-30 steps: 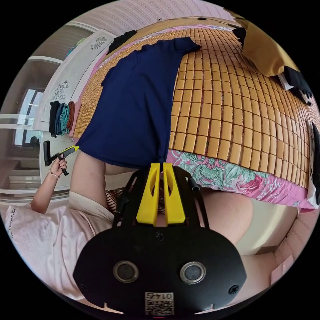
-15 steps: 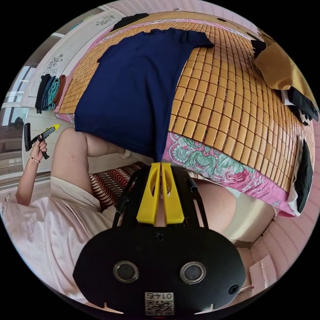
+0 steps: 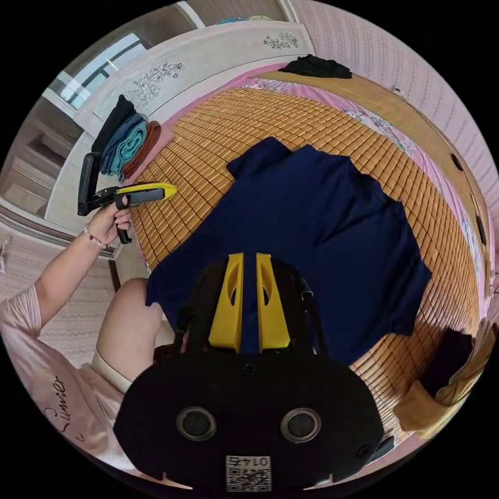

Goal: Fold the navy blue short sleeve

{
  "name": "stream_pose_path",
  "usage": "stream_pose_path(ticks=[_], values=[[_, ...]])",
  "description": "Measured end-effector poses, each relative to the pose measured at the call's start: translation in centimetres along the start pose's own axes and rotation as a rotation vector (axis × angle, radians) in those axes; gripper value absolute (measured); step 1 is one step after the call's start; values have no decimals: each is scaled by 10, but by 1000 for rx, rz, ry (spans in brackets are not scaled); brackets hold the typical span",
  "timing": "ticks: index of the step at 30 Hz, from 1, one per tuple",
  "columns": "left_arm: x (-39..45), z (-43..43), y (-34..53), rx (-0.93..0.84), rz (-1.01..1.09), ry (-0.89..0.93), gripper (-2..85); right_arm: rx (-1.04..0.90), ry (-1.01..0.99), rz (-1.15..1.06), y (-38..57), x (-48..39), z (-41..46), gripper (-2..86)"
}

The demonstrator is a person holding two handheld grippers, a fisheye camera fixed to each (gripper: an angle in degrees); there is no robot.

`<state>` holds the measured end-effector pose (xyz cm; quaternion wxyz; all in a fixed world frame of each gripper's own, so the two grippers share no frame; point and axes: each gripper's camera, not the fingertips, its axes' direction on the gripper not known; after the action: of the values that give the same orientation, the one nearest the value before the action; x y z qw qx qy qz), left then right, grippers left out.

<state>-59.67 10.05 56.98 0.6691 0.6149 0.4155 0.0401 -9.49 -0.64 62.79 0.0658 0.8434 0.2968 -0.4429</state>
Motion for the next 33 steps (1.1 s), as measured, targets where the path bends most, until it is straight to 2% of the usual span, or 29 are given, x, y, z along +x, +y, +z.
stream_pose_path(ticks=[7, 12, 19, 24, 26, 31, 33], values=[[-36, 68, -90, -10, 37, -129, 54, 15, 117, -138, -167, -7, 60, 60], [-57, 103, -112, -33, 1, -58, 54, 30, 187, -105, -237, -2, 109, 80], [-58, 124, -117, -33, 86, -32, -5, 19, 166, -113, -247, 6, 124, 1], [-49, 116, -104, 30, 109, -25, -10, 106, 6, -261, -248, -11, 96, 0], [-48, 118, -101, 39, 99, -30, -10, 84, -15, -298, -250, -20, 97, 1], [-46, 147, -100, -33, 57, -44, -7, -5, 75, -338, -242, -37, 113, 12], [-43, 154, -98, -39, 55, -66, -5, 10, 78, -327, -235, -34, 101, 43]])
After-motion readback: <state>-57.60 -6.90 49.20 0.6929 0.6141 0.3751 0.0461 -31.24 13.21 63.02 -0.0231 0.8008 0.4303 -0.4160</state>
